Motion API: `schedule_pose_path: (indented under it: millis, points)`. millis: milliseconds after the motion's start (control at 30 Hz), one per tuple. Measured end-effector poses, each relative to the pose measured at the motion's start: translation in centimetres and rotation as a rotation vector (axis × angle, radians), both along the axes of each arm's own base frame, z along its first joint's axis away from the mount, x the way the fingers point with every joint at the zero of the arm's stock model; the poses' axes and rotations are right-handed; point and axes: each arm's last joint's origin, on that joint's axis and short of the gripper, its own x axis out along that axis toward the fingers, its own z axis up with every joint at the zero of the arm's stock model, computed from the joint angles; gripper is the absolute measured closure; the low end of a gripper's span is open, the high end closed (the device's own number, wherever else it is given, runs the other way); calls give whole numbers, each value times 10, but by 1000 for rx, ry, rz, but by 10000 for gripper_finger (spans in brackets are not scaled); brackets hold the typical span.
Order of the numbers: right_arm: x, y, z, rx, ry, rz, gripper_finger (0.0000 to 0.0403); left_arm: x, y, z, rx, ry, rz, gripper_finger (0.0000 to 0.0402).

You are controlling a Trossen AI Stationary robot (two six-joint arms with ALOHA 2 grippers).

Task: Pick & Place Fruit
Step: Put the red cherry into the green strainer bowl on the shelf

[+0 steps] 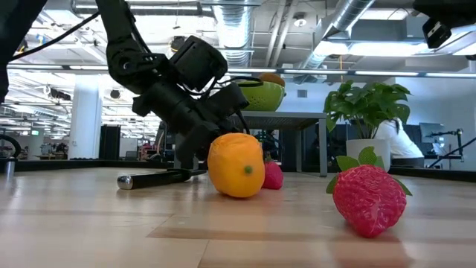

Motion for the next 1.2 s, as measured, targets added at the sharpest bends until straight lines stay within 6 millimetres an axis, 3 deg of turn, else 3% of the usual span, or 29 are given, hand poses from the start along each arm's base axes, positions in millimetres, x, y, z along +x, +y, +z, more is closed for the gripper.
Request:
schedule_pose_path:
  millis: [400, 767, 1000, 1200]
  points:
    - [0, 0, 0, 0, 0, 0, 397, 0, -1, 0, -5, -3, -6, 310]
    - [0, 0, 0, 0, 0, 0, 397, -2, -1, 8, -1, -1, 2, 305]
    - [0, 0, 0, -1, 0, 0, 397, -6, -1, 50, -2, -95, 2, 316]
    - [0, 0, 0, -1, 1, 0, 397, -17, 0, 111, 11, -283, 21, 313]
